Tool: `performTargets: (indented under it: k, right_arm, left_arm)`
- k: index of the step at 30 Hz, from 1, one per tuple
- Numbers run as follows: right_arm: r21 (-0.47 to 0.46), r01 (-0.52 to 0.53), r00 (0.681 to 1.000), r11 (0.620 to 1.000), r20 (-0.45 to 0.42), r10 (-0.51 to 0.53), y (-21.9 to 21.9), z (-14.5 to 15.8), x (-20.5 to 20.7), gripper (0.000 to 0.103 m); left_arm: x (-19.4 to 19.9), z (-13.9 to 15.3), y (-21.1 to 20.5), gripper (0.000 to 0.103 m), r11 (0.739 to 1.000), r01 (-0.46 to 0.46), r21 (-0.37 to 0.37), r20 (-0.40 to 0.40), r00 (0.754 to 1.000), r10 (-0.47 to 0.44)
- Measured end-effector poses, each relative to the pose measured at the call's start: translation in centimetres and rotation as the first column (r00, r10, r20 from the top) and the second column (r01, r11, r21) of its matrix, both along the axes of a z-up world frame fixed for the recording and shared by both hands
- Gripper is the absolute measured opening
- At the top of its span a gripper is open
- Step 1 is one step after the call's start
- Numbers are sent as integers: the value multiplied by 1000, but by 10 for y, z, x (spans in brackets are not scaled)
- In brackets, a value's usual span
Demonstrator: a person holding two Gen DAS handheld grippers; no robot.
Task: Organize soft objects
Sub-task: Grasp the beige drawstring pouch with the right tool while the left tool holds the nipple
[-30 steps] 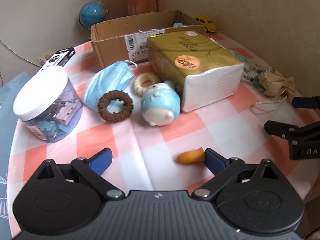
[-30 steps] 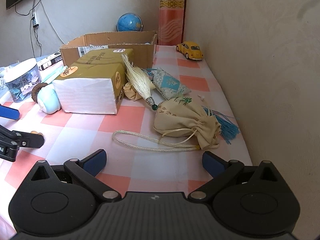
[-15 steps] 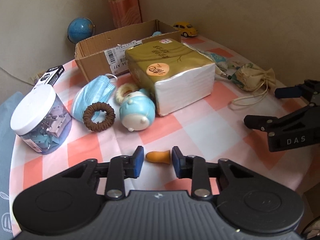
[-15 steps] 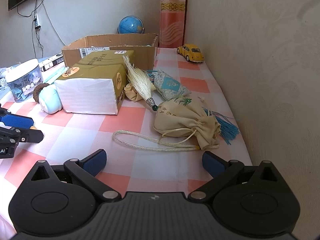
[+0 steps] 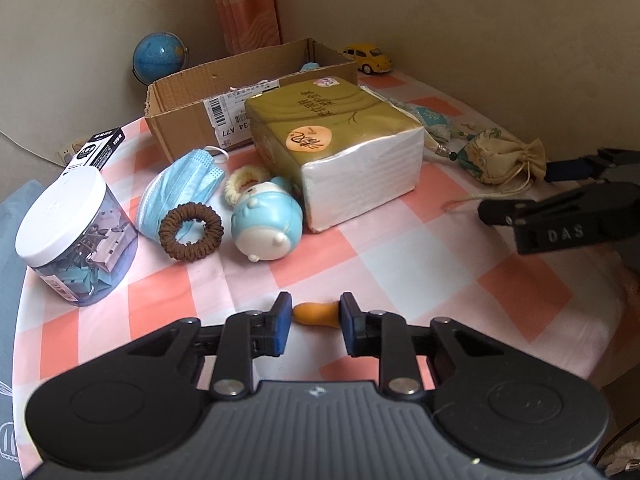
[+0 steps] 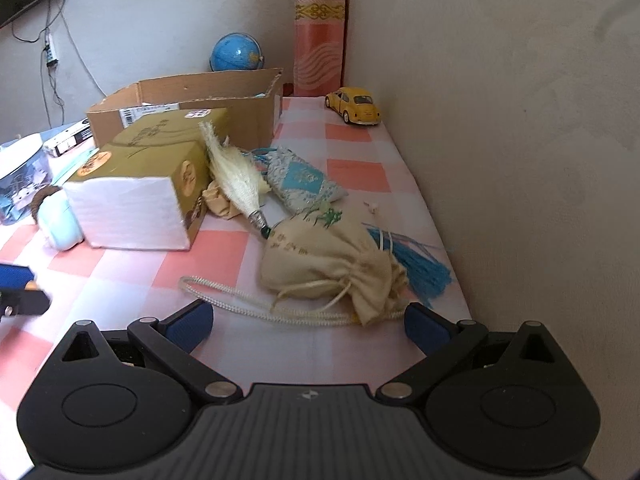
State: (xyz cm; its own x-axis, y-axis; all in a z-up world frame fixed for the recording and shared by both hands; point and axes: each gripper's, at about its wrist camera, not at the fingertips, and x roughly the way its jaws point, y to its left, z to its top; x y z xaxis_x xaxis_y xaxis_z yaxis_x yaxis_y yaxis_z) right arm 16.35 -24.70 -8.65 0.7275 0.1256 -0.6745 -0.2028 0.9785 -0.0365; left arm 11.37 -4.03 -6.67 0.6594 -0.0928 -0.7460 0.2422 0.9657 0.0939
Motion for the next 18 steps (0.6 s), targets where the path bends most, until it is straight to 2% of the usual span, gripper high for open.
performTargets:
  k: [6,8,13,18]
  right_arm:
    - [-1,28,1000,1000,2,-28,3,8,9,103]
    - [-43,50,998,998,-27,-51,4,9,11,103]
    - [-91,25,997,996,-73,-32,0,13,-4,103]
    - [-54,55,998,997,-19,-56,-2,25,-10,101]
  left_arm:
    - [1,1,2,25,1000,1,-15,-6,1000,-1]
    - [1,1,2,25,1000,4,-18,-8,1000,-4]
    - [3,0,4,25,999,11,-30,-9,1000,-11]
    - [3,0,3,25,999,15,-31,-7,1000,-15]
